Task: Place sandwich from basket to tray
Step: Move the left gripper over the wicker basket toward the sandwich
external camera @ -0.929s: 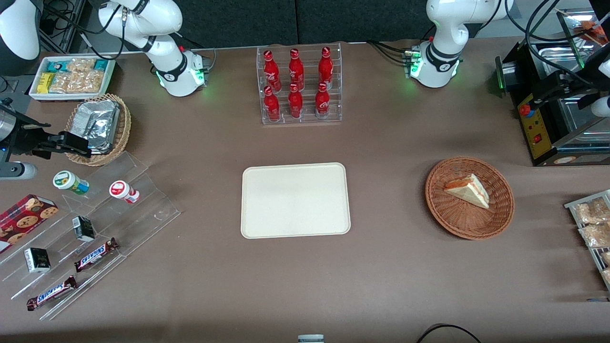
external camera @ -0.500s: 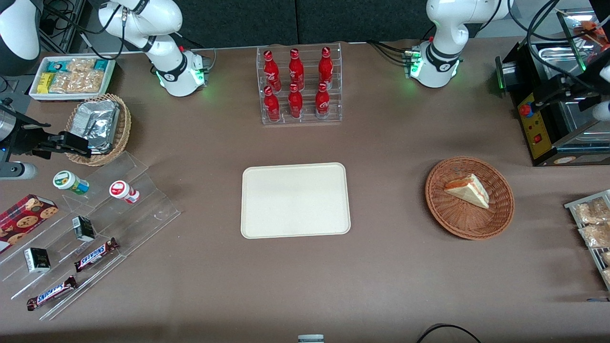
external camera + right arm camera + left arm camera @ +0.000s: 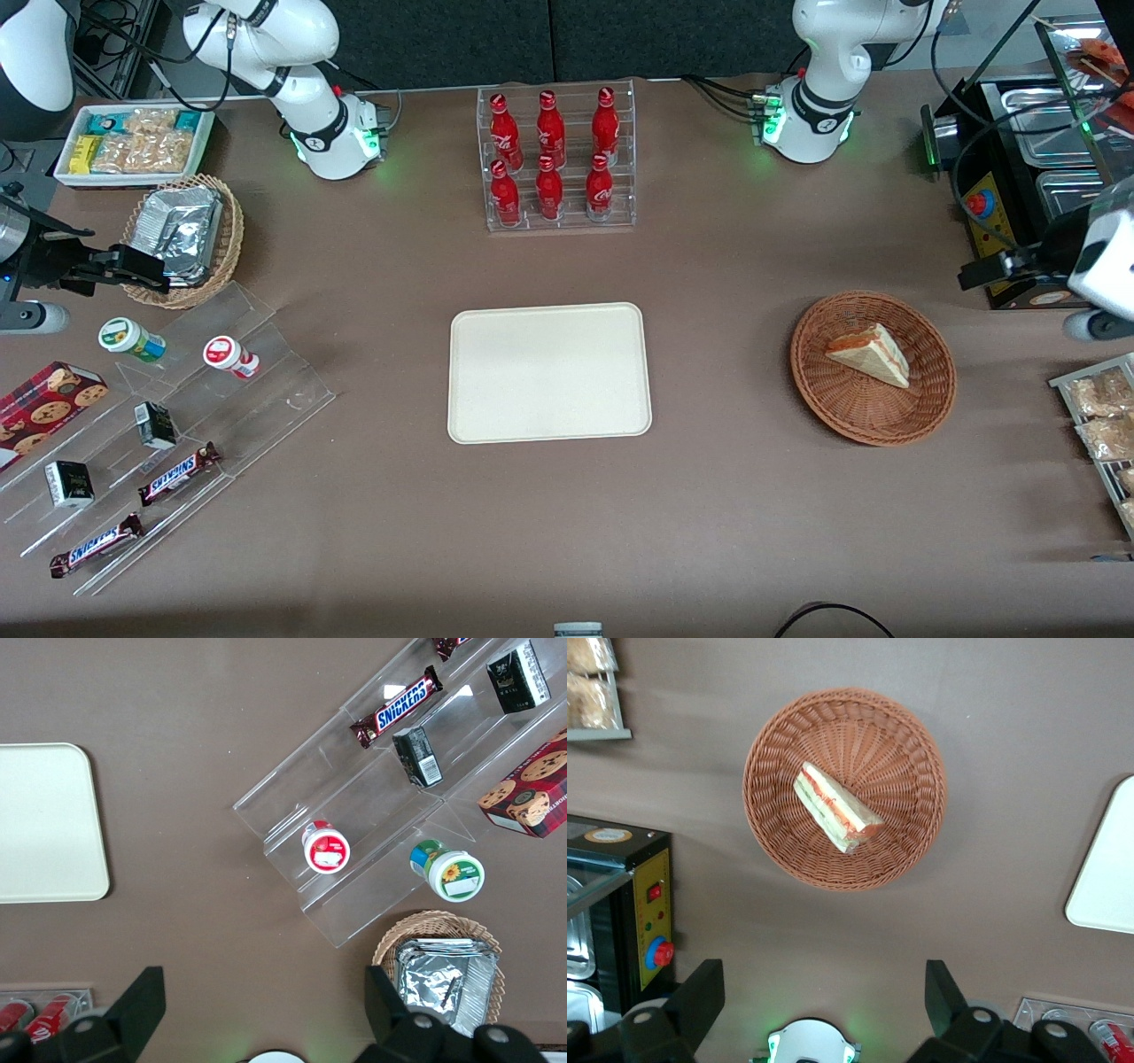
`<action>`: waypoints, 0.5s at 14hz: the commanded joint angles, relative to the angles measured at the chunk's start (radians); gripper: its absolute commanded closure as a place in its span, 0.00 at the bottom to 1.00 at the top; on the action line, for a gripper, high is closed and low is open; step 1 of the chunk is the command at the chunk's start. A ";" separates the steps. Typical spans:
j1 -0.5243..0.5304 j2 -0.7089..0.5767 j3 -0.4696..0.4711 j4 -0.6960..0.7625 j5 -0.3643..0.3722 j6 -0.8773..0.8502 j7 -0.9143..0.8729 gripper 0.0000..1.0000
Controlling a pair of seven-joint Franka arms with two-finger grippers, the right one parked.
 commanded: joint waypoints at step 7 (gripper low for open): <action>0.005 -0.157 0.007 -0.483 0.009 0.490 -0.370 0.00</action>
